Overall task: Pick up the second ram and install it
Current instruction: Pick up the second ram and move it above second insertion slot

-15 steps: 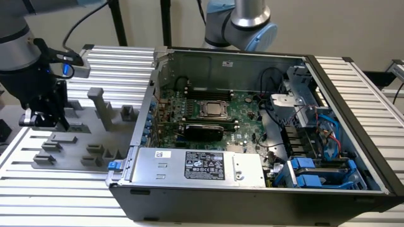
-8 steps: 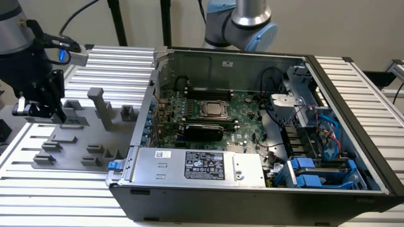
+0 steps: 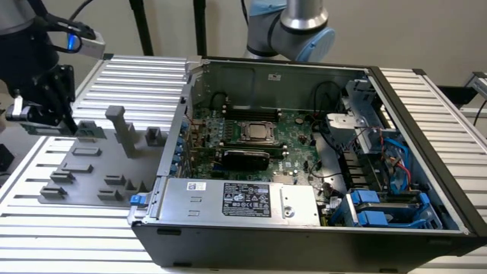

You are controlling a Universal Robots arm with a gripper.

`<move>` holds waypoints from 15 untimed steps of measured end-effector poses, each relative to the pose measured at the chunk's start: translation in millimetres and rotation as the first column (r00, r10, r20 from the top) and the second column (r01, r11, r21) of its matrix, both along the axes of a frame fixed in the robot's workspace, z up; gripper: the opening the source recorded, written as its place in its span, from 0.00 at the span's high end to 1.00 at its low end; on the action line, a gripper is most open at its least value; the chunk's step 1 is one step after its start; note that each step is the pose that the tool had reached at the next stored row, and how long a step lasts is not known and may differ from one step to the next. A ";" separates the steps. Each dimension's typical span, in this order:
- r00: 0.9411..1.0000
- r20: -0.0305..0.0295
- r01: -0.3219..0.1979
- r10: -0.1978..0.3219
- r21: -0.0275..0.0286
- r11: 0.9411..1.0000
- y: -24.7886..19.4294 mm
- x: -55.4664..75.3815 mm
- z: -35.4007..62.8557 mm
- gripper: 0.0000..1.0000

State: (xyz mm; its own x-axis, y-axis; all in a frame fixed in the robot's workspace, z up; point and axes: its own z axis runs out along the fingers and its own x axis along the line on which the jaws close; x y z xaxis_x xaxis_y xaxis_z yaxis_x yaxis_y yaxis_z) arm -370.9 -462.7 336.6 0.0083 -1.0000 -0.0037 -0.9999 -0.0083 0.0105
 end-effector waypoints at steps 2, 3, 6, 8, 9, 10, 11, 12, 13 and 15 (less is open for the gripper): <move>1.000 0.000 0.000 0.000 0.000 1.000 0.1 5.1 7.9 0.86; 1.000 0.000 0.000 0.000 0.000 1.000 0.2 8.1 11.1 0.86; 1.000 0.000 0.000 0.000 0.000 1.000 0.3 18.0 19.4 0.86; 1.000 0.000 0.000 0.000 0.000 1.000 0.4 25.3 24.2 0.86; 1.000 0.000 0.000 0.000 0.000 1.000 0.4 29.2 26.4 0.86; 1.000 0.000 0.000 0.000 0.000 1.000 0.4 33.3 28.9 0.86; 1.000 0.000 0.000 0.000 0.000 1.000 0.5 37.5 31.3 0.86; 1.000 0.000 0.000 0.000 0.000 1.000 0.5 42.0 33.9 0.86; 1.000 0.000 0.000 0.000 0.000 1.000 0.6 46.5 36.5 0.86; 1.000 0.000 0.000 0.000 0.000 1.000 0.7 55.8 41.7 0.86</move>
